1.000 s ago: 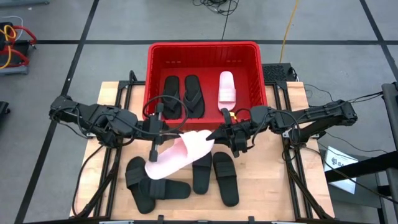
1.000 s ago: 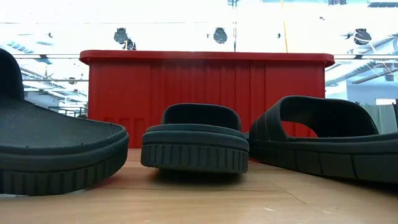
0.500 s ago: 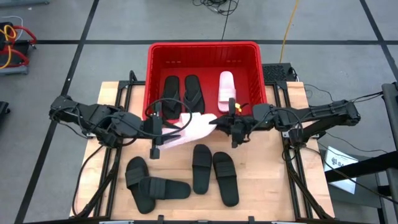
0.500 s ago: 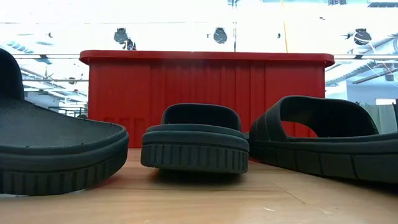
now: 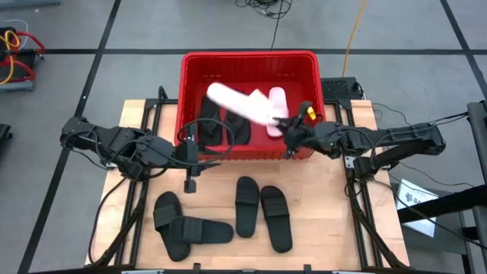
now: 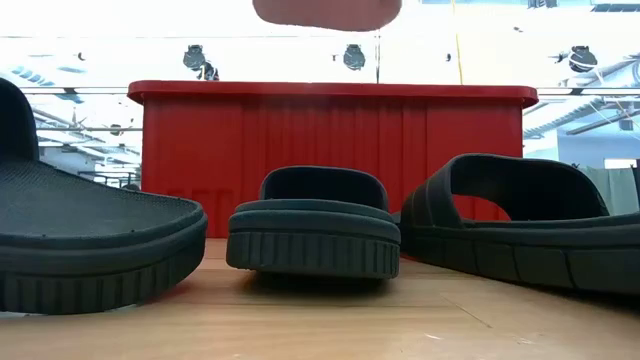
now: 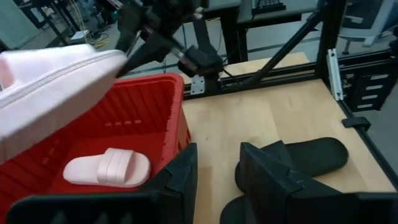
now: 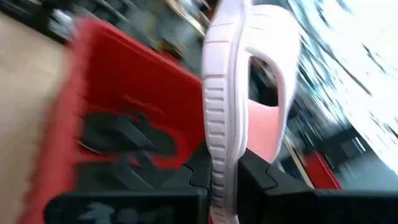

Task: Pick and place slides into bin
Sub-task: Put the pink slide into the red bin

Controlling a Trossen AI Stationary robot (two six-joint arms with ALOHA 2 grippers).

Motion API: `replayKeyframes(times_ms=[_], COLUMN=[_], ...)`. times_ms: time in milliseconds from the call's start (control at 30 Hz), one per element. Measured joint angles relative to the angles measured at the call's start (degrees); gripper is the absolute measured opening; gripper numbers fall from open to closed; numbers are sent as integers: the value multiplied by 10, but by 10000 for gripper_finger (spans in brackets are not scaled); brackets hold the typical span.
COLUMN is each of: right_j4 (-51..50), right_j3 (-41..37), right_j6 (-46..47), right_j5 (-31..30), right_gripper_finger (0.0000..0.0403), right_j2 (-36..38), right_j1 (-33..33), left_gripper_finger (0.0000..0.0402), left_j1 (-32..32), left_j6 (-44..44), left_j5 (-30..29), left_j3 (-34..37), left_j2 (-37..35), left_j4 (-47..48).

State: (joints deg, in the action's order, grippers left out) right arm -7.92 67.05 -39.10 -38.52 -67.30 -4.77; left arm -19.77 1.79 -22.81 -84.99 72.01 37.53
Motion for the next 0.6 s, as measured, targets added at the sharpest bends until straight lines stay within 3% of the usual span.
replayKeyframes(times_ms=[100,300,533,600], right_j4=[-11,-27,-39,-39], right_j3=[0,1,1,1], right_j6=[33,123,122,124], right_j5=[-56,-101,-105,-73], right_gripper_finger=[23,23,23,23], right_j2=[-1,-9,-46,-58], right_j1=[25,89,143,156], left_gripper_finger=[118,118,118,118], left_j1=[0,0,13,20], left_j6=[1,1,0,0], left_j5=[-2,-24,-32,-33], left_j3=[0,0,0,0], left_j2=[0,0,-1,-1], left_j4=[-2,-6,-10,-11])
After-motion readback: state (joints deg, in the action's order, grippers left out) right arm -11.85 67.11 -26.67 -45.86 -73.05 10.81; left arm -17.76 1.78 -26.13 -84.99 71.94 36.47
